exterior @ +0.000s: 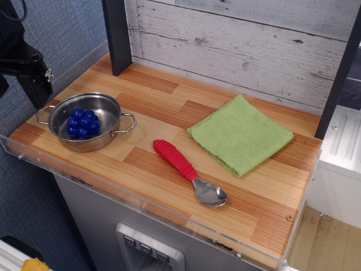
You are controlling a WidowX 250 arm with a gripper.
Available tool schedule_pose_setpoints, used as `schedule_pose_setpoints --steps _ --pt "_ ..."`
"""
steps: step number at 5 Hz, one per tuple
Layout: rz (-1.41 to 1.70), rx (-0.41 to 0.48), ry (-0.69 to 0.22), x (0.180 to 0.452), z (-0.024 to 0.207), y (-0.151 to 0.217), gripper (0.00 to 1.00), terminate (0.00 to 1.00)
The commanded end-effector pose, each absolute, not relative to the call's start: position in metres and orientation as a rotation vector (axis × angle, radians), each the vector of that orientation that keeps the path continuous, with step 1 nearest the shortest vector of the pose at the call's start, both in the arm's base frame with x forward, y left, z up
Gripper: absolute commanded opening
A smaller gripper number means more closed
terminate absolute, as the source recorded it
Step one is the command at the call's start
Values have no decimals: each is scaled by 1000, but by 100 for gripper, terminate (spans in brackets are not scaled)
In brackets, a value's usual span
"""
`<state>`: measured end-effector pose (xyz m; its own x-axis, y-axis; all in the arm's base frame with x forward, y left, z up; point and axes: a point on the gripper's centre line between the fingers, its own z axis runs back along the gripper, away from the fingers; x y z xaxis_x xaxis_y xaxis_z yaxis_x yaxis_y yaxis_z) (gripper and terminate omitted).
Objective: Slide towel over to just above the pot.
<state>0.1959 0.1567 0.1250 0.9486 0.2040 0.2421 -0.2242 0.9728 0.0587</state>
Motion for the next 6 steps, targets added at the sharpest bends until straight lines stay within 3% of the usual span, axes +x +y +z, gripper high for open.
schedule_pose_setpoints --steps 1,3,6 --pt "218 86 -237 196 125 157 100 0" --pt "54 115 -237 243 127 96 100 0" --pt "-232 90 -292 315 87 -7 100 0"
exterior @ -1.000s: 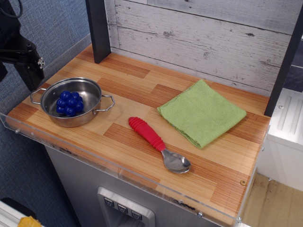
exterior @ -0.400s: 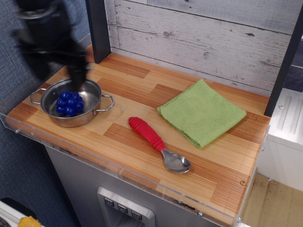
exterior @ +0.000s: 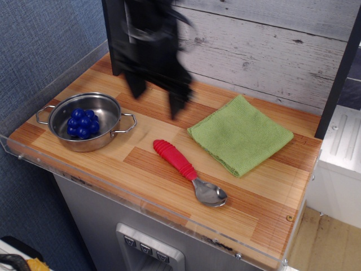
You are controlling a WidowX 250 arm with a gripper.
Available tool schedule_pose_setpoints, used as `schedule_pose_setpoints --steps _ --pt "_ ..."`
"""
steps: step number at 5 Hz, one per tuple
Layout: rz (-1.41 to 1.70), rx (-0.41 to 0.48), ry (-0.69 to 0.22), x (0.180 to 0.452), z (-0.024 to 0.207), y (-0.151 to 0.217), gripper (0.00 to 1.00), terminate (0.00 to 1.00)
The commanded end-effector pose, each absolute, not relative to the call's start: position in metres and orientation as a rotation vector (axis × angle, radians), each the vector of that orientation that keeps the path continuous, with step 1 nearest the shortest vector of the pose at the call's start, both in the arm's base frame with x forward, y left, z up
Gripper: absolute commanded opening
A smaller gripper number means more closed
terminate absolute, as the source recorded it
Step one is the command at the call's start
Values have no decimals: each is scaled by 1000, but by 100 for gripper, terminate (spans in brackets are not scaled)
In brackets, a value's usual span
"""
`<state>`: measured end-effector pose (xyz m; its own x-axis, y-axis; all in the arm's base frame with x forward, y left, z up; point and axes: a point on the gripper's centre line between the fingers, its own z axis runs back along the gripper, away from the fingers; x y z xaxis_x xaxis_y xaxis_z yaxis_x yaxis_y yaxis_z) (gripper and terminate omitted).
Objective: Slide towel over to just above the pot.
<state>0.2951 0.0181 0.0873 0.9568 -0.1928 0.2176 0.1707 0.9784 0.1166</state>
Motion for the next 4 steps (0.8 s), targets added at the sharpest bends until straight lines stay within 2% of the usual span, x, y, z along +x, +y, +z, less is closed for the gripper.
schedule_pose_setpoints --steps 1,4 --pt "-279 70 -296 326 71 -24 100 0" --pt "-317 34 -303 357 38 -53 100 0"
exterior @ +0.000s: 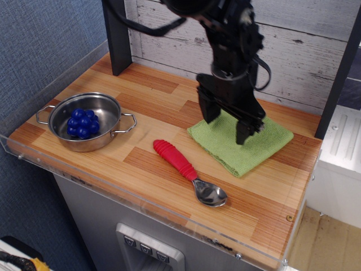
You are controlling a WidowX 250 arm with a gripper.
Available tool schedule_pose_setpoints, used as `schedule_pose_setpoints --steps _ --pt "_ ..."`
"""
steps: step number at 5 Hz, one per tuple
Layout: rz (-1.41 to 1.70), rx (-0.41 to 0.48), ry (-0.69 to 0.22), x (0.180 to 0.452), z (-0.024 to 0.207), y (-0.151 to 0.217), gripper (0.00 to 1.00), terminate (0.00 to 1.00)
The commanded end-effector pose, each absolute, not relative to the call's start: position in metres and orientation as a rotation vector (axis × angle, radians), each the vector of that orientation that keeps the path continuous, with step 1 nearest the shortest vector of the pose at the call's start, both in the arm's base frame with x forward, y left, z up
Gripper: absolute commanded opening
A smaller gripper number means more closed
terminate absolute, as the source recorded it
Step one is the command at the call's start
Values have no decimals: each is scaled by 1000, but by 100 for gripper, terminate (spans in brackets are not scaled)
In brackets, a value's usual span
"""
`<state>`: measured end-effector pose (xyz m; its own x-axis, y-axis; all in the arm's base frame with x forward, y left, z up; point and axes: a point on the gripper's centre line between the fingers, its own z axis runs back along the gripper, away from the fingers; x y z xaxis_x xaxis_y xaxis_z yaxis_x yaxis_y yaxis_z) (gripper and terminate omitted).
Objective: Slide towel over to just above the pot.
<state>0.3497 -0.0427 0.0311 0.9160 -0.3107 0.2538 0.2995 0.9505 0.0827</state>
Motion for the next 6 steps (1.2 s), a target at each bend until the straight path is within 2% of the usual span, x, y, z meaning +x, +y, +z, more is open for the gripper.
schedule_pose_setpoints --steps 1,4,6 --pt "-262 26 -296 359 33 -53 100 0" --pt "-20 80 -259 359 28 -25 100 0" --pt "5 113 -256 369 25 1 100 0"
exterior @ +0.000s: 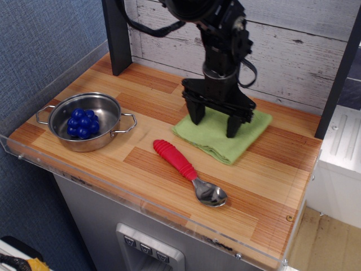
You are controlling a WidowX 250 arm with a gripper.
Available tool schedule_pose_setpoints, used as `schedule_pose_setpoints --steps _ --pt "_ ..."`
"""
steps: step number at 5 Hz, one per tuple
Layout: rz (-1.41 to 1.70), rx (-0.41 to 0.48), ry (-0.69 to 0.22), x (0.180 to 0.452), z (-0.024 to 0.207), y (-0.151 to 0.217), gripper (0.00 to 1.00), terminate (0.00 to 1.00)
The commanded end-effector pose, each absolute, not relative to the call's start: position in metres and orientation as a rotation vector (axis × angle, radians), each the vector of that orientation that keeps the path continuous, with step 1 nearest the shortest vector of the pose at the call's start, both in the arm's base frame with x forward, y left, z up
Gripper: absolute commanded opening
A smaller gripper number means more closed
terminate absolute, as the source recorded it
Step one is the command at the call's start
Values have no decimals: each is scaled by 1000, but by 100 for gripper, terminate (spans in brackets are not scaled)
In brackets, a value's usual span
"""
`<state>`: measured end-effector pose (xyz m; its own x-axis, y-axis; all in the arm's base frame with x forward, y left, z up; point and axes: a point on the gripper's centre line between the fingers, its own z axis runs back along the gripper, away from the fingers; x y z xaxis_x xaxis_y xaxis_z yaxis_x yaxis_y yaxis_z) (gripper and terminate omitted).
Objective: Slide towel over to just above the pot.
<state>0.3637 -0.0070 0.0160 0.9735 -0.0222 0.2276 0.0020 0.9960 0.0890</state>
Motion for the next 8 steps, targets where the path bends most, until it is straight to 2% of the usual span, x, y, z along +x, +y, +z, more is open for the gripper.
schedule_pose_setpoints --steps 1,4,8 --pt "41 155 -230 365 22 20 100 0" --pt "153 214 -189 363 14 68 100 0" --pt "212 243 -172 358 12 99 100 0"
